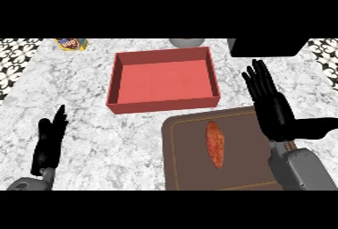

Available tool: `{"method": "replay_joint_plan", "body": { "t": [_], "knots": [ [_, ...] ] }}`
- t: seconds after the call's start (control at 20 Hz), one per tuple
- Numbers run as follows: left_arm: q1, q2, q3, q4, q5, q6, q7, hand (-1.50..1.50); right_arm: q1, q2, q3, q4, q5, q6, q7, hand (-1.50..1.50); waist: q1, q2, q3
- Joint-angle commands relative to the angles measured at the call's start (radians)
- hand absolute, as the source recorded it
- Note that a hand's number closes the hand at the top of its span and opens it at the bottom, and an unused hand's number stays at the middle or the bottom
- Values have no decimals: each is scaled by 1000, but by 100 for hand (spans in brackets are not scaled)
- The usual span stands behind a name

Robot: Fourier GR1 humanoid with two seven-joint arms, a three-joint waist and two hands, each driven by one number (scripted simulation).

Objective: Pick the sweet potato from the tray and place it in the cardboard box

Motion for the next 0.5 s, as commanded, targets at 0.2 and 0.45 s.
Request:
{"method": "replay_joint_plan", "body": {
  "t": [0.2,0.45],
  "knots": [
    [-34,162,43,-20,-120,-11,-84,0,48,-90,74,67,-68,314,32,-150,5,32,-30],
    [-63,171,38,-10,-111,-43,-74,0,10,-335,272,63,452,287,-133,-150,3,34,-31]
  ]
}}
